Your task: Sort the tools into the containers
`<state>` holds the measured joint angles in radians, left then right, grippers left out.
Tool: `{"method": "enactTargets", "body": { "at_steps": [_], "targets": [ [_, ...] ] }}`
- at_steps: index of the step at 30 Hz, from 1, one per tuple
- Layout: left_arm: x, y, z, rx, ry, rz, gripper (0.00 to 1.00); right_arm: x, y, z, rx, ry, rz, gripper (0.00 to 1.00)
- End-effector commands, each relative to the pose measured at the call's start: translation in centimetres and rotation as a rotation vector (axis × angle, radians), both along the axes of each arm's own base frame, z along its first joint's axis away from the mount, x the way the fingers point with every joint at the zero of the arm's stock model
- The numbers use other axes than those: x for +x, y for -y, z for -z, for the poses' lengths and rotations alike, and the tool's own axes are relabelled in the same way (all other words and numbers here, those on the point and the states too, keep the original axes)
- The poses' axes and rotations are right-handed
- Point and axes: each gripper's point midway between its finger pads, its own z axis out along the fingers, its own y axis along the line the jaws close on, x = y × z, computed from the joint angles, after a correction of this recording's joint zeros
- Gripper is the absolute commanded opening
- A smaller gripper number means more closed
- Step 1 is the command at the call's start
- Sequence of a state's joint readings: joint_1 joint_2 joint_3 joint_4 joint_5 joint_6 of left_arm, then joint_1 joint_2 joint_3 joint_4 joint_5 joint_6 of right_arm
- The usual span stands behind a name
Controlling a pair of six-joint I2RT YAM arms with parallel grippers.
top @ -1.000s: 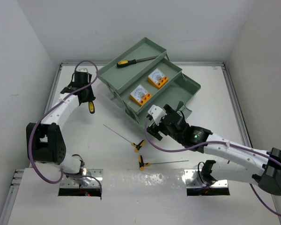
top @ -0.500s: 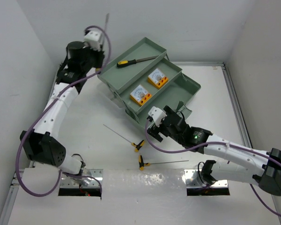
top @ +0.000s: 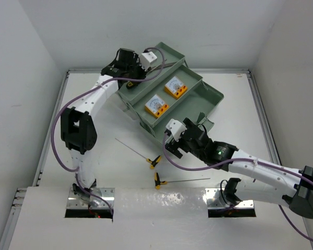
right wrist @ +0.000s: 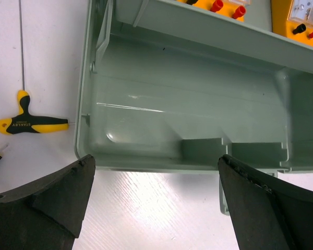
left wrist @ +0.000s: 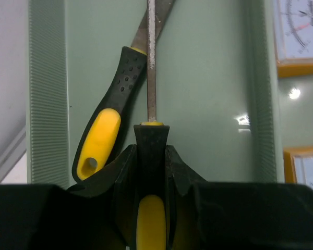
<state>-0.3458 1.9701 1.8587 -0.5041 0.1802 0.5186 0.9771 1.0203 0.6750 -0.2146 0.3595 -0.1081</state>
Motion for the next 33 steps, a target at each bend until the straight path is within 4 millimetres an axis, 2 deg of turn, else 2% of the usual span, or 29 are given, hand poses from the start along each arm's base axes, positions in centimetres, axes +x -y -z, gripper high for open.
{"method": "enactTargets", "body": {
  "at_steps": [1,3,4,5,7,8,10,13,14,15,17,18,20,21,22,23,24,25,26,27,28,29,30,32,33],
  "targets": [
    [-2.4,0.5,-4.5,0.016,0.053,0.116,0.00,0.3,0.0,-1.3,0.029,0.026,0.014,0.99],
    [-2.7,0.4,-4.2,0.023,0.041,0.117,0.00,0.3,0.0,-1.1,0.024,0.021,0.011,0.99],
    [-3.0,0.4,-3.8,0.031,0.023,0.118,0.03,0.1,-0.2,-1.1,0.028,0.012,-0.001,0.99],
    [-2.9,0.4,-3.9,0.031,0.025,0.117,0.27,0.0,-0.4,-1.1,0.032,0.007,-0.010,0.99],
    [-2.7,0.2,-4.0,0.028,0.021,0.101,0.45,0.0,-0.3,-1.0,0.025,0.002,-0.012,0.99],
    [-2.7,0.4,-4.4,0.007,0.020,0.088,0.61,-0.2,-0.2,-0.5,-0.007,-0.006,-0.026,0.99],
    [-2.7,0.7,-5.7,-0.029,0.035,0.078,0.71,-1.0,-0.8,-0.3,-0.033,-0.028,-0.110,0.99],
    [-3.1,1.5,-9.1,-0.131,0.068,0.070,0.82,-3.3,-2.2,0.5,-0.044,-0.107,-0.272,0.99],
    [-3.4,1.8,-10.8,-0.189,0.074,0.051,0.87,-4.9,-3.3,0.8,-0.025,-0.149,-0.387,0.99],
    [-3.9,1.8,-12.7,-0.227,0.099,0.044,0.87,-5.6,-3.8,1.1,-0.017,-0.171,-0.432,0.99],
    [-4.6,1.6,-14.8,-0.309,0.099,0.002,0.93,-6.8,-4.1,2.7,-0.053,-0.218,-0.480,0.90],
    [-5.5,0.6,-16.8,-0.340,0.125,-0.012,0.94,-7.0,-4.0,4.3,-0.122,-0.250,-0.478,0.85],
    [-6.5,-0.8,-17.3,-0.390,0.099,-0.043,0.98,-8.3,-4.0,6.2,-0.260,-0.252,-0.513,0.72],
    [-7.7,-2.8,-18.7,-0.422,0.105,-0.045,0.98,-9.5,-4.7,7.3,-0.307,-0.272,-0.564,0.68],
    [-8.1,-4.1,-17.4,-0.432,0.060,-0.060,0.98,-10.2,-5.0,7.9,-0.326,-0.278,-0.592,0.66],
    [-9.5,-5.5,-18.2,-0.450,0.068,-0.057,0.98,-10.5,-5.8,8.0,-0.314,-0.262,-0.618,0.70],
    [-9.9,-7.8,-17.7,-0.459,0.052,-0.079,0.98,-11.4,-6.1,8.7,-0.316,-0.266,-0.656,0.75],
    [-10.3,-9.0,-14.8,-0.425,0.010,-0.102,0.98,-11.7,-6.3,9.5,-0.324,-0.271,-0.674,0.78],
    [-11.4,-10.0,-14.8,-0.400,0.039,-0.117,0.98,-12.0,-7.2,9.7,-0.293,-0.275,-0.703,0.80],
    [-11.5,-11.4,-13.9,-0.355,0.058,-0.176,0.98,-12.7,-7.7,10.0,-0.279,-0.302,-0.738,0.81],
    [-12.0,-12.0,-10.5,-0.311,0.012,-0.195,0.98,-13.0,-7.9,10.9,-0.296,-0.335,-0.746,0.80],
    [-13.1,-12.5,-10.7,-0.293,0.043,-0.209,0.99,-13.3,-8.2,11.2,-0.295,-0.356,-0.757,0.79],
    [-13.2,-13.3,-10.2,-0.270,0.062,-0.247,0.99,-13.7,-9.0,11.0,-0.275,-0.377,-0.772,0.77],
    [-14.4,-13.9,-7.7,-0.232,-0.010,-0.273,0.99,-14.1,-9.8,11.8,-0.267,-0.395,-0.787,0.76],
    [-14.6,-14.0,-7.3,-0.224,-0.023,-0.277,0.99,-14.5,-10.0,12.1,-0.264,-0.402,-0.796,0.74]
  ]
}}
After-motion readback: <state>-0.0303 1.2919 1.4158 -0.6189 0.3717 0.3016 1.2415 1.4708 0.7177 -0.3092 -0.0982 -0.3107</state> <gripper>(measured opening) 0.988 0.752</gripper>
